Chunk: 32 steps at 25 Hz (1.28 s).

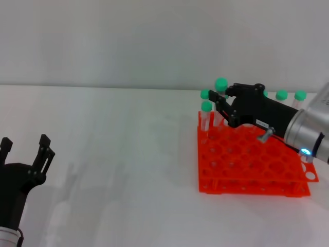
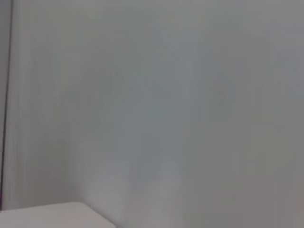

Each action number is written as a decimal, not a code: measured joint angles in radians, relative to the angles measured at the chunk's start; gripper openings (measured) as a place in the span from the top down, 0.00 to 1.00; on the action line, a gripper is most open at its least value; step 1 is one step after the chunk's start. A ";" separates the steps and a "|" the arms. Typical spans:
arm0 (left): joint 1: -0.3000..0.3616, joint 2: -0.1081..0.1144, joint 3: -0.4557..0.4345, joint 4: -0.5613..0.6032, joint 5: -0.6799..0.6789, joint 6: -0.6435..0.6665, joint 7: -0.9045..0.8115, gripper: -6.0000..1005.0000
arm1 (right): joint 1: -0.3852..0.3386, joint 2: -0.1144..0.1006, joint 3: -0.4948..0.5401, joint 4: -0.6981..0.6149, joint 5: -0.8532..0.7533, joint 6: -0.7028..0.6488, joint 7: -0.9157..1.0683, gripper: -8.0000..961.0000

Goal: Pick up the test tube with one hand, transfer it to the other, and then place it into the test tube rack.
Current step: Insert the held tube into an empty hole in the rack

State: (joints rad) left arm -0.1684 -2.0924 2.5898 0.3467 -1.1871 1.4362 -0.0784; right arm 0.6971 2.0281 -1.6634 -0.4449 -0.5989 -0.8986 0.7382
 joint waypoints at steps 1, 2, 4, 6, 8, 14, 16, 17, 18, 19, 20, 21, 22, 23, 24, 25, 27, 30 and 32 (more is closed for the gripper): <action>-0.001 0.000 0.000 0.000 0.000 -0.002 0.000 0.15 | 0.006 0.000 -0.005 0.001 0.001 0.011 0.001 0.73; -0.002 0.000 0.000 0.000 0.000 -0.003 0.000 0.15 | 0.012 0.000 -0.009 0.001 0.003 0.024 0.003 0.73; -0.003 0.000 -0.003 0.000 0.000 -0.006 -0.006 0.15 | 0.022 0.000 -0.016 0.001 0.005 0.058 0.009 0.73; -0.003 0.000 -0.008 0.000 -0.001 -0.010 -0.023 0.15 | 0.026 0.000 -0.023 0.002 0.005 0.078 0.014 0.73; -0.003 0.000 -0.010 -0.003 -0.001 -0.012 -0.041 0.15 | 0.026 0.000 -0.028 0.004 0.006 0.087 0.015 0.72; -0.003 0.000 -0.010 -0.013 -0.001 -0.014 -0.057 0.15 | 0.022 0.000 -0.042 0.005 0.031 0.099 0.016 0.72; -0.003 0.000 -0.010 -0.015 -0.002 -0.014 -0.063 0.15 | 0.020 0.000 -0.043 0.006 0.037 0.101 0.016 0.71; -0.003 0.000 -0.010 -0.016 -0.002 -0.014 -0.064 0.15 | 0.020 0.000 -0.044 0.009 0.038 0.103 0.016 0.71; -0.004 0.000 -0.010 -0.016 -0.002 -0.014 -0.064 0.15 | 0.022 0.000 -0.044 0.013 0.039 0.108 0.016 0.71; -0.005 0.000 -0.010 -0.016 -0.002 -0.016 -0.064 0.15 | 0.024 0.000 -0.044 0.019 0.039 0.111 0.016 0.71; -0.007 0.000 -0.010 -0.016 -0.002 -0.019 -0.064 0.15 | 0.026 0.000 -0.044 0.024 0.039 0.116 0.016 0.71; -0.009 0.000 -0.010 -0.016 -0.002 -0.022 -0.064 0.15 | 0.029 0.000 -0.044 0.028 0.040 0.121 0.016 0.71; -0.010 0.000 -0.010 -0.016 -0.002 -0.024 -0.066 0.15 | 0.030 0.000 -0.046 0.029 0.040 0.127 0.016 0.71; -0.011 0.000 -0.010 -0.016 -0.002 -0.026 -0.069 0.15 | 0.031 0.000 -0.049 0.030 0.041 0.134 0.017 0.70; -0.012 0.000 -0.010 -0.017 -0.002 -0.027 -0.071 0.15 | 0.032 0.000 -0.056 0.031 0.048 0.142 0.017 0.70; -0.013 0.000 -0.010 -0.019 -0.002 -0.027 -0.073 0.15 | 0.033 0.000 -0.067 0.031 0.062 0.149 0.016 0.70; -0.013 0.000 -0.010 -0.024 -0.002 -0.028 -0.074 0.15 | 0.034 0.000 -0.092 0.031 0.094 0.160 0.011 0.70; -0.014 0.000 -0.010 -0.024 -0.002 -0.028 -0.075 0.15 | 0.037 0.000 -0.124 0.031 0.137 0.190 0.004 0.70; -0.015 0.000 -0.010 -0.025 -0.002 -0.028 -0.075 0.15 | 0.041 0.000 -0.137 0.031 0.141 0.208 0.003 0.69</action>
State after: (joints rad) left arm -0.1830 -2.0923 2.5800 0.3219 -1.1888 1.4081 -0.1532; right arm 0.7384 2.0278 -1.8008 -0.4141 -0.4578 -0.6910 0.7410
